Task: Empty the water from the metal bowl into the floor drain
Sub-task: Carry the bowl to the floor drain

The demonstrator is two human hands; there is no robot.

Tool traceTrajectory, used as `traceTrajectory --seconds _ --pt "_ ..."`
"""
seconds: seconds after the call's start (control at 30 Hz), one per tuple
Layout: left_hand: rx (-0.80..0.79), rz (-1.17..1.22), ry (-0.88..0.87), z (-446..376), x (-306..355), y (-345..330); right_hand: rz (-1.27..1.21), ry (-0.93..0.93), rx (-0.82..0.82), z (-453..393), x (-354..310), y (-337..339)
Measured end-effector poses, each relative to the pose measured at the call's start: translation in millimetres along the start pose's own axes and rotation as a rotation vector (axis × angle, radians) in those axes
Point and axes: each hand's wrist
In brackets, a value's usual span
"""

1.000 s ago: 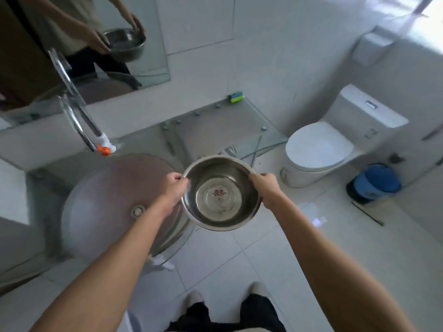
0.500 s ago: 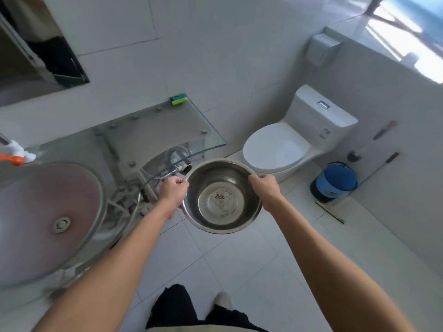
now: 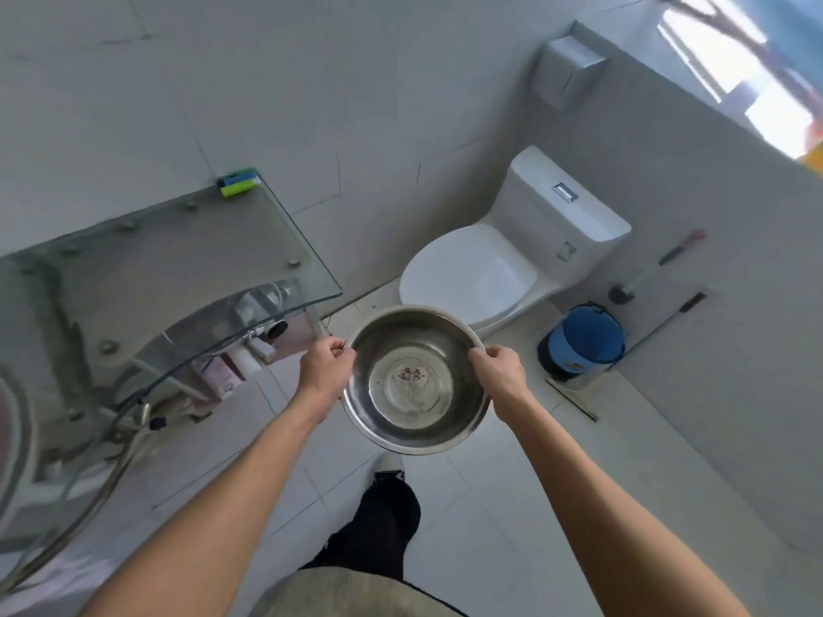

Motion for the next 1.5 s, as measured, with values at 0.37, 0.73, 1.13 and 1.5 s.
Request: traceTrajectory --seconds 0.37,0.73,1.13,1.5 --pt "0.135 0.053 0.116 -77 25 -71 0.018 0.018 -0.048 -137 -39 7" --pt "0.308 0.094 0.354 -128 13 -122 0.184 0.098 -0.344 -258 -74 -18" --pt "0.494 0.224 0.541 -184 -126 -188 0.481 0.181 -0.587 -376 6 -137" --pt "0.562 0.291 0.606 -221 -307 -229 0.575 0.168 -0.802 -461 128 -269"
Point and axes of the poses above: each hand's wrist, its own z-axis away from the middle knuckle, its own y-axis out of the back of the hand, x = y × z, and after that the axes turned 1 degree about -z, right-handed
